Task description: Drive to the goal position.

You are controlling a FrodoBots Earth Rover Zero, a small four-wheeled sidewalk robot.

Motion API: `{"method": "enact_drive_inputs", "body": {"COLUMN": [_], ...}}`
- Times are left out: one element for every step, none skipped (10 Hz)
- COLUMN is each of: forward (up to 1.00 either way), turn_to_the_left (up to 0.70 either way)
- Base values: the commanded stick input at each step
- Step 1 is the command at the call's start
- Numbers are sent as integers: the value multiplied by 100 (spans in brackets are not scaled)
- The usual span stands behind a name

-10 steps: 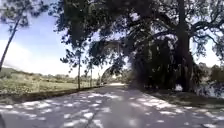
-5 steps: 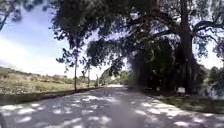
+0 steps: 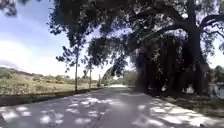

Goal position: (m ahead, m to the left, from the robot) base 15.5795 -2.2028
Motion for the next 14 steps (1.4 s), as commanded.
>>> {"method": "enact_drive_inputs", "body": {"forward": [85, 85, 85, 85, 85, 85, 85, 85, 85, 85, 85, 85, 85, 85], "turn_to_the_left": [0, 0, 0, 0, 0, 0, 0, 0, 0, 0, 0, 0, 0, 0]}}
